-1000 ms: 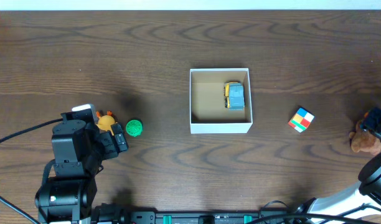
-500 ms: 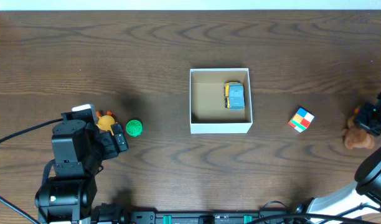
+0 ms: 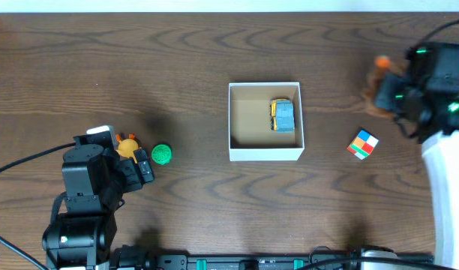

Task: Pack container
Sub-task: 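Carry the bear into the box beside the truck and release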

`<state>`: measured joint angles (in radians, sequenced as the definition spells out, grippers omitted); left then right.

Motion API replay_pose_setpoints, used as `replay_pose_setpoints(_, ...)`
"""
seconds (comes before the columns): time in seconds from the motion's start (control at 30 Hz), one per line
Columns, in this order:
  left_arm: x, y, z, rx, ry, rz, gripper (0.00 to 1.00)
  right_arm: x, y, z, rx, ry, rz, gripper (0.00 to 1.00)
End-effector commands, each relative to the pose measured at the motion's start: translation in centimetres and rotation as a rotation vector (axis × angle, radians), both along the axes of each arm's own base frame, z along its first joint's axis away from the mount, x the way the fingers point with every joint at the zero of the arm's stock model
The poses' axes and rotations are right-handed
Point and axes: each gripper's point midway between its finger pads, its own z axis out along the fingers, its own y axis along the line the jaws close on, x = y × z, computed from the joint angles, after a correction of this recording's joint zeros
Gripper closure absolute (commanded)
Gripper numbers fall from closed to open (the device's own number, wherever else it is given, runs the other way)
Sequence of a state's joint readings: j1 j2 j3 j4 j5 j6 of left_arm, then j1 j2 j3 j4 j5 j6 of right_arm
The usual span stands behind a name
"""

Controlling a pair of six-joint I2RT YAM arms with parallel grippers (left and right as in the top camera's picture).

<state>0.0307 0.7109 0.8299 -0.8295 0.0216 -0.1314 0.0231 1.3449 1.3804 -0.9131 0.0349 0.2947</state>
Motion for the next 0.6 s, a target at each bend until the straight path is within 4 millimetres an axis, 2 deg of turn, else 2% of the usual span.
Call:
replay_pose_setpoints(0.0, 0.1, 0.1, 0.3, 0.004, -0.006, 0.01, 0.02, -0.3, 5.8, 0.6, 0.103, -0.018, 0.014, 0.98)
replay_pose_setpoints(0.17, 0.1, 0.1, 0.3, 0.004, -0.006, 0.01, 0.02, -1.0, 12.5, -0.9, 0.117, -0.001, -0.001, 0.99)
replay_pose_setpoints(0.3, 0.1, 0.1, 0.3, 0.004, -0.006, 0.01, 0.02, -1.1, 16.4, -3.0, 0.137, 0.03, -0.001, 0.99)
replay_pose_setpoints(0.47, 0.1, 0.1, 0.3, 0.004, -0.006, 0.01, 0.02, -0.1, 20.3, -6.4, 0.145, 0.067, 0.028, 0.99)
replay_pose_setpoints(0.57, 0.1, 0.1, 0.3, 0.004, -0.006, 0.01, 0.02, 0.9, 21.5, -8.0, 0.158, 0.076, 0.027, 0.99)
